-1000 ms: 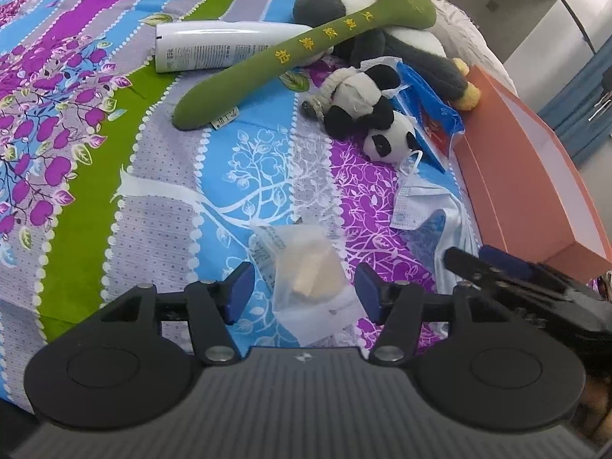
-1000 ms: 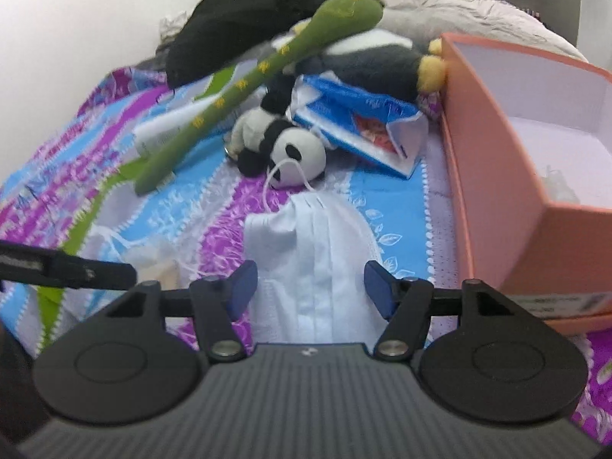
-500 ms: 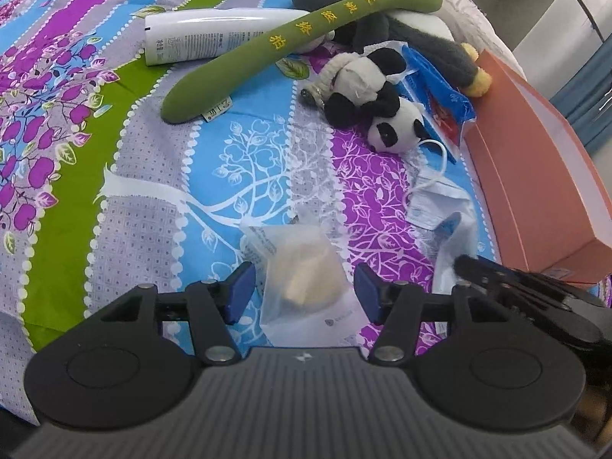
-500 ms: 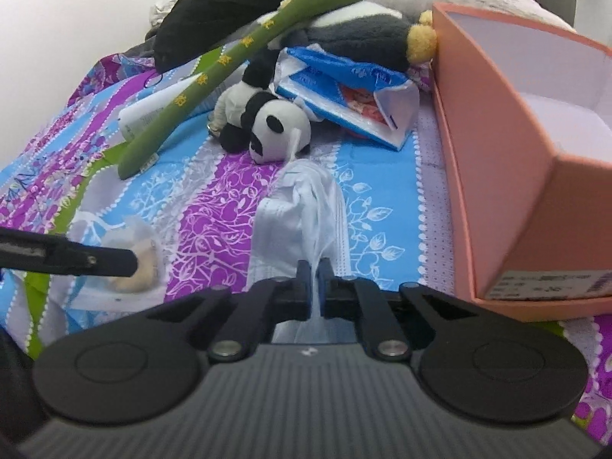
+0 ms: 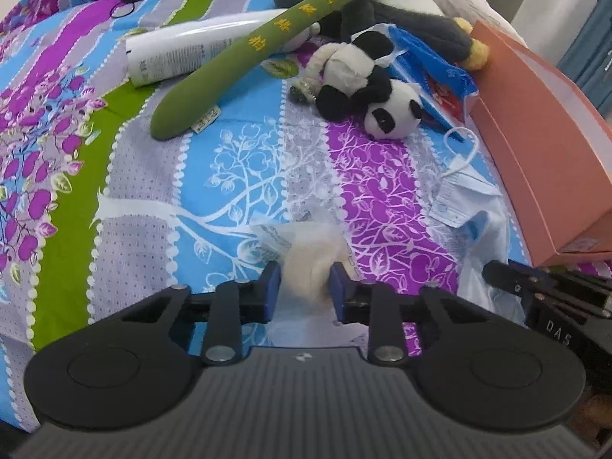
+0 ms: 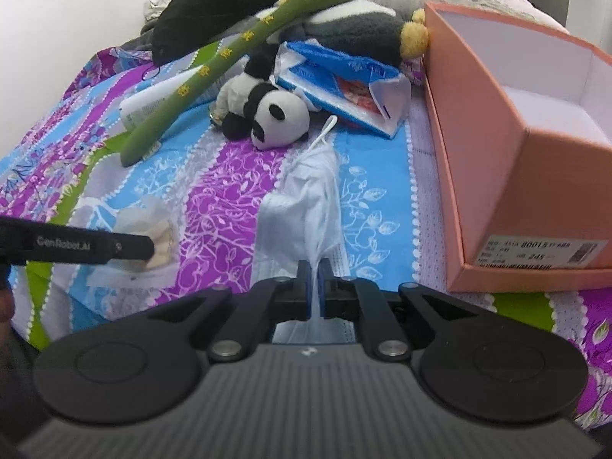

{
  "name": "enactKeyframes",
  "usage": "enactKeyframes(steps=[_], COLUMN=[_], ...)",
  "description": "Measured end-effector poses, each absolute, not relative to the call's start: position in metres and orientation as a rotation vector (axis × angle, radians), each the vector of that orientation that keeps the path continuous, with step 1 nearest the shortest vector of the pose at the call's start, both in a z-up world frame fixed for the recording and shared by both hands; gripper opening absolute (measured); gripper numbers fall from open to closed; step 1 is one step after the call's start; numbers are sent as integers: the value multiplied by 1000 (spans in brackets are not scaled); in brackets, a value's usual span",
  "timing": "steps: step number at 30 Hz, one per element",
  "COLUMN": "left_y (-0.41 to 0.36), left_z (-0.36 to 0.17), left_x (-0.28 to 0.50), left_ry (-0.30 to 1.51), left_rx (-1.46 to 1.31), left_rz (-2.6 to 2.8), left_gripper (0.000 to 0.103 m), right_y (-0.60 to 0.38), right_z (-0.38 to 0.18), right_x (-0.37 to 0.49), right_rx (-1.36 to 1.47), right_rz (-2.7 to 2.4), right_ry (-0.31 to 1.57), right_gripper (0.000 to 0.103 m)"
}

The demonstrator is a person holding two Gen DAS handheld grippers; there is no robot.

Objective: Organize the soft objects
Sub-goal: 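Lift the mask with the right tool while left lifts the bag toward the box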

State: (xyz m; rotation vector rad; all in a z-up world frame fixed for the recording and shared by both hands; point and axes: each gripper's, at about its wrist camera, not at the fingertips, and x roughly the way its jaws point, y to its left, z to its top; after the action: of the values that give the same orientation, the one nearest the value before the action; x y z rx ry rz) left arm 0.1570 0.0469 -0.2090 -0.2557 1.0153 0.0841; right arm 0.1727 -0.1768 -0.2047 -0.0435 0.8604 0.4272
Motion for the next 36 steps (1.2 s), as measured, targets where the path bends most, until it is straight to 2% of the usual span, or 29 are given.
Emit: enactKeyframes(steps=[7, 21, 36], left_y=[44, 26, -46], left_z=[-189, -91, 21], left_x=[149, 135, 189], left_ry=[978, 816, 642], left_rx=[-248, -223, -120], left_rz=[56, -33, -189], left_gripper=[28, 28, 28], right_y=[-179, -191, -257], right_z=[-176, -72, 21], right_x=[162, 147, 177], right_rx=[-33, 7, 22], right_rz=[433, 456, 334], right_ry=[808, 601, 415], right_gripper=[7, 7, 7])
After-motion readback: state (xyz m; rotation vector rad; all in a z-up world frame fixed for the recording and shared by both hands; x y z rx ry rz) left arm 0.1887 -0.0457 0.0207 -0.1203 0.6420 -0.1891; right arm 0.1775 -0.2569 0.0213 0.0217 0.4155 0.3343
